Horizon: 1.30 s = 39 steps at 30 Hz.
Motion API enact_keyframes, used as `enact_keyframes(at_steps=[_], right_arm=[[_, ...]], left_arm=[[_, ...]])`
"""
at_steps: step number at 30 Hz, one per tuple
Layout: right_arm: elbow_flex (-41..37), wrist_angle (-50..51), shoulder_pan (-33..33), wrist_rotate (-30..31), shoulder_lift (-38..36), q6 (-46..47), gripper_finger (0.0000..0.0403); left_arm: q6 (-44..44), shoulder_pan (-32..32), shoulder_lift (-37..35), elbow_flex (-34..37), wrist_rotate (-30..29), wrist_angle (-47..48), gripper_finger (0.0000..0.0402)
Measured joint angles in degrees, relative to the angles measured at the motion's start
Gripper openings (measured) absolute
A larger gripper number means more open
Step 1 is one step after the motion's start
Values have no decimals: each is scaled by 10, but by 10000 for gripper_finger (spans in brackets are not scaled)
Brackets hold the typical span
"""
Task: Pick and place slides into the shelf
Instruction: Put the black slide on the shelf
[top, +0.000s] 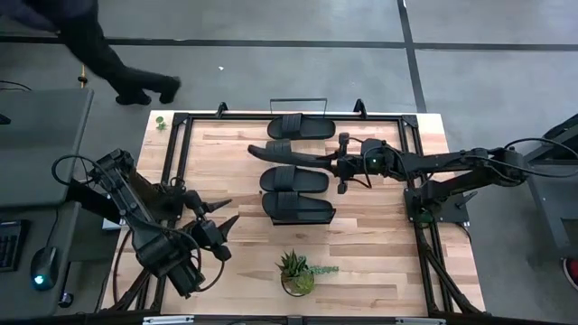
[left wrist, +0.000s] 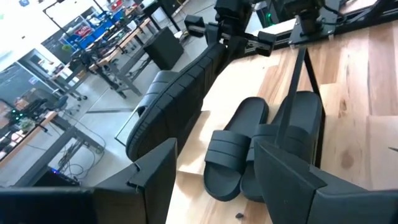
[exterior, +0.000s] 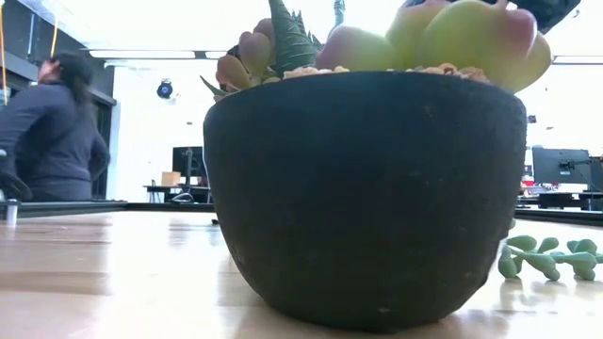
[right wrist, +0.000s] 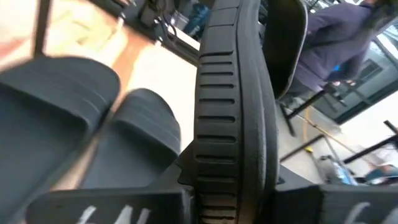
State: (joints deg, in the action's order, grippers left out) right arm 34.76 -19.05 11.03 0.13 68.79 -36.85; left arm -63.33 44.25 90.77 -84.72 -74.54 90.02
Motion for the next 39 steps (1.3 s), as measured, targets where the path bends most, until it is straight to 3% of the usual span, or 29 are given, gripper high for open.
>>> enact_keyframes(at_steps=[14,23,30,36,39], right_arm=[[0,44,67,-5,0,-57,49],[0,68,76,-27,0,-74,73],[0,104,76,-22,0,-198,72],[0,90,77,-19,0,-140,35],[0,92,78,-19,0,-162,35]], left_arm=[[-15,0,-6,1,-2,0,198],[-15,0,-6,1,-1,0,198],[-15,0,-6,1,-1,0,198],[-15,0,-6,1,-1,0,198],[-15,0,-6,1,-1,0,198]])
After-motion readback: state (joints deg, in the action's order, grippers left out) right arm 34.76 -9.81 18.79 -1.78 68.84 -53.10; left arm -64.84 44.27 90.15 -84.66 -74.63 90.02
